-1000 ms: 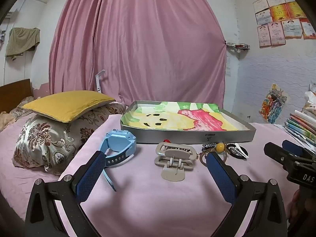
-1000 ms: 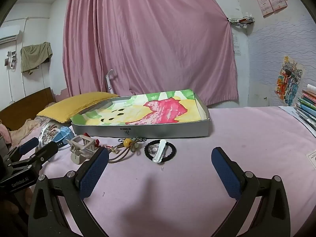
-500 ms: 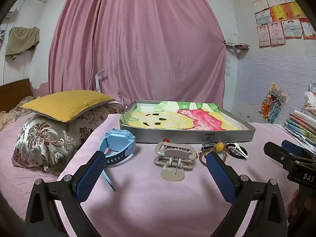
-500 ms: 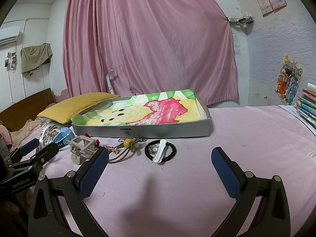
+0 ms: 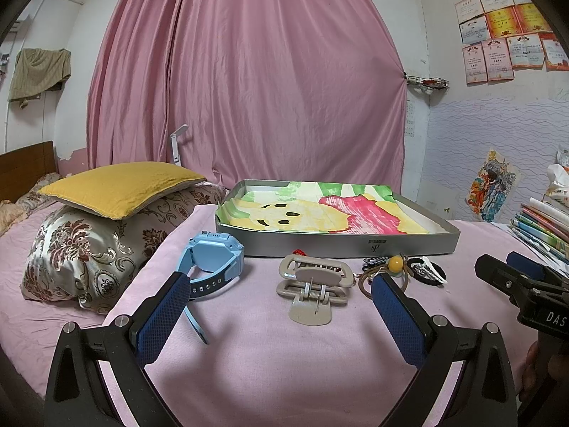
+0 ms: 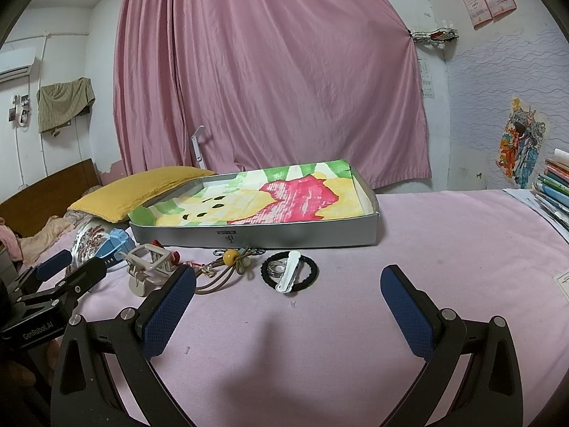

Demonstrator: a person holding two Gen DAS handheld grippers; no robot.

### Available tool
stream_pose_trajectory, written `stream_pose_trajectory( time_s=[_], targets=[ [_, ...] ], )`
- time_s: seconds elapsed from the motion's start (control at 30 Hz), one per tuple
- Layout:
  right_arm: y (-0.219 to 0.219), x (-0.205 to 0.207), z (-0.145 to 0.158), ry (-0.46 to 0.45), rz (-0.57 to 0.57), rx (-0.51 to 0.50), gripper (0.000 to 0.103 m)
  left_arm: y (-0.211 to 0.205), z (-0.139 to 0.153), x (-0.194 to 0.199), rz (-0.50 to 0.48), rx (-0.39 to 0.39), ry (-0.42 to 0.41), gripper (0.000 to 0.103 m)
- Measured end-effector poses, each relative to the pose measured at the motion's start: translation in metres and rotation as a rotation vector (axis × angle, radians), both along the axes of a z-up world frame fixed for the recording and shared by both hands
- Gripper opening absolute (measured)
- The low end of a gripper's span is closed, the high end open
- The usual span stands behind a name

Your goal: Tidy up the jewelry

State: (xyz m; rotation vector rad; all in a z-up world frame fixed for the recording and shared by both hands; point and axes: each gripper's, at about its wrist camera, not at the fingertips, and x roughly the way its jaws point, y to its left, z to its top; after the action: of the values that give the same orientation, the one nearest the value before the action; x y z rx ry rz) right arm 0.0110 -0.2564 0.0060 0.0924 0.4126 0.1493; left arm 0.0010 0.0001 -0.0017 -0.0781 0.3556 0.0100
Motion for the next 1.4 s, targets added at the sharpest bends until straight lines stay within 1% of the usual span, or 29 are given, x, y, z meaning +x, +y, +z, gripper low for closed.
stream_pose_trajectory(
  time_s=[1.4],
  targets=[
    [0.0, -0.0006, -0.0005, 0.002, 0.001, 0.003, 0.102, -0.0022, -0.0005, -0.0017, -0.003, 0.0, 0.002, 0.102]
  ],
)
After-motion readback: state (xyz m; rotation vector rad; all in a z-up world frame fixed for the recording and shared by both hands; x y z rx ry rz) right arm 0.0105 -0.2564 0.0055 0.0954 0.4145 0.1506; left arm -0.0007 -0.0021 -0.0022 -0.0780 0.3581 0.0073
